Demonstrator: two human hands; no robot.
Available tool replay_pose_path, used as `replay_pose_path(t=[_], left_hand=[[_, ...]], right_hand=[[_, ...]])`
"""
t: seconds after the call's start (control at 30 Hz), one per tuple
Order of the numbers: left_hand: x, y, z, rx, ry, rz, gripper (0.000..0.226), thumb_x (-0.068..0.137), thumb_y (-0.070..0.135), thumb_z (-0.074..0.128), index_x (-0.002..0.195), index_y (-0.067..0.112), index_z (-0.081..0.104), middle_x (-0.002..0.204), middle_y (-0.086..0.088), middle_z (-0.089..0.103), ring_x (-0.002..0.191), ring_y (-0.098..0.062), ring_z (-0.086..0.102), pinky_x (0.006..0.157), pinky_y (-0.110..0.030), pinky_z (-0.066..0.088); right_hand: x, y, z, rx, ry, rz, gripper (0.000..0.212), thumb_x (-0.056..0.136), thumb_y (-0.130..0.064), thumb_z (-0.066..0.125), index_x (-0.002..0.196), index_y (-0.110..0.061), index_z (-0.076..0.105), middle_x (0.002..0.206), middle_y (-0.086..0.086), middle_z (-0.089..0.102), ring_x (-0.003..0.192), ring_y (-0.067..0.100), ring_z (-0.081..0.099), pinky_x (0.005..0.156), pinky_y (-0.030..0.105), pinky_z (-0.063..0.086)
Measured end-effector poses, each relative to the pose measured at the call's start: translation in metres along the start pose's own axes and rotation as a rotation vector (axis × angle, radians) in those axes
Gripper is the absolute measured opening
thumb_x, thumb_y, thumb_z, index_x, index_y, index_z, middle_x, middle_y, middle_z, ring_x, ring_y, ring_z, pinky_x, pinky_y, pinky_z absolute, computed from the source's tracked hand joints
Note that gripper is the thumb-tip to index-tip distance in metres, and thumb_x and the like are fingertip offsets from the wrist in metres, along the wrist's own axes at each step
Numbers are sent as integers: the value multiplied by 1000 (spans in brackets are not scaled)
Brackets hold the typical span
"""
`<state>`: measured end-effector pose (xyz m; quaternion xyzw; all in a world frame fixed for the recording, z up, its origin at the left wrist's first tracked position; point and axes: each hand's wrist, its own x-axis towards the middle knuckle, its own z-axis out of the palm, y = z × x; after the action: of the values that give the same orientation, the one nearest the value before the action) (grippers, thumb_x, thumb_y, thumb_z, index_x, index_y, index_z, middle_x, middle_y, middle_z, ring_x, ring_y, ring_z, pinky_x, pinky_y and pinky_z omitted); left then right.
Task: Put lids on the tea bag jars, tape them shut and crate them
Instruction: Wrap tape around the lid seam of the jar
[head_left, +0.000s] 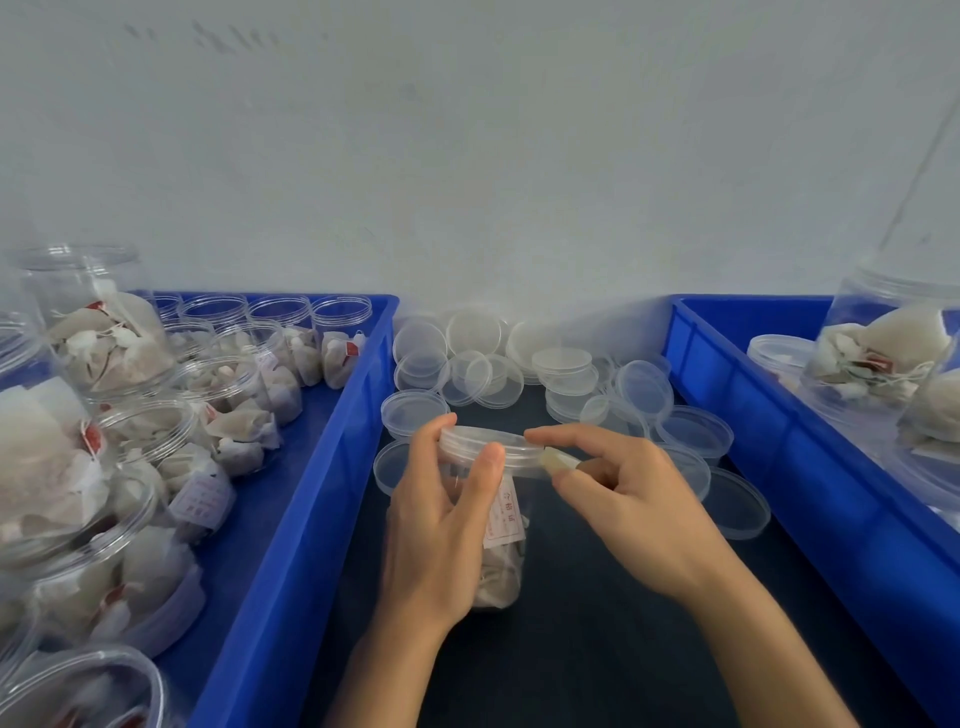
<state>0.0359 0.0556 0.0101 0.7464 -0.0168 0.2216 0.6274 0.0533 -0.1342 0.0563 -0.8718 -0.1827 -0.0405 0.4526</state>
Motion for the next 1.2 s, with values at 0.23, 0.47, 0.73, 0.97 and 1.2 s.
replay_pose_path(t=[0.23, 0.47, 0.73, 0.97, 1.2], left_hand=[[1, 0, -1, -133, -90, -7, 64, 88, 67, 58, 142, 31, 54, 121, 30, 66, 113, 7, 65, 86, -8, 50], [3, -1, -4, -206, -176, -13, 58, 91, 63, 58, 138, 30, 57, 120, 16, 72, 113, -4, 70, 88, -13, 53], [0, -1, -3, -147, -209, -58, 77, 79, 76, 65, 144, 44, 42, 126, 23, 68, 119, 0, 67, 90, -18, 55], [-2, 6, -1, 183, 40, 40, 50, 76, 81, 64, 114, 49, 59, 112, 30, 69, 102, 11, 67, 73, -15, 55], [-6, 8, 8, 230, 27, -41, 89, 74, 89, 53, 150, 46, 38, 130, 24, 63, 117, 2, 63, 94, -32, 56]], right_hand=[[1, 2, -2, 70, -21, 29, 35, 92, -41, 59, 123, -57, 66, 54, -6, 45, 52, 9, 40, 56, 32, 37], [1, -5, -6, 158, -120, 55, 39, 85, -47, 61, 121, -57, 66, 63, 4, 46, 60, 18, 39, 59, 33, 35], [0, -2, -8, 144, -143, 61, 38, 87, -51, 58, 123, -58, 65, 65, 1, 47, 61, 13, 42, 57, 25, 39], [0, 1, 2, 62, -21, 24, 32, 99, -44, 61, 128, -55, 65, 55, -12, 43, 55, 3, 42, 57, 23, 41], [0, 1, 9, 22, -4, -13, 39, 96, -57, 56, 135, -57, 59, 59, -12, 47, 58, 2, 46, 62, 25, 39]])
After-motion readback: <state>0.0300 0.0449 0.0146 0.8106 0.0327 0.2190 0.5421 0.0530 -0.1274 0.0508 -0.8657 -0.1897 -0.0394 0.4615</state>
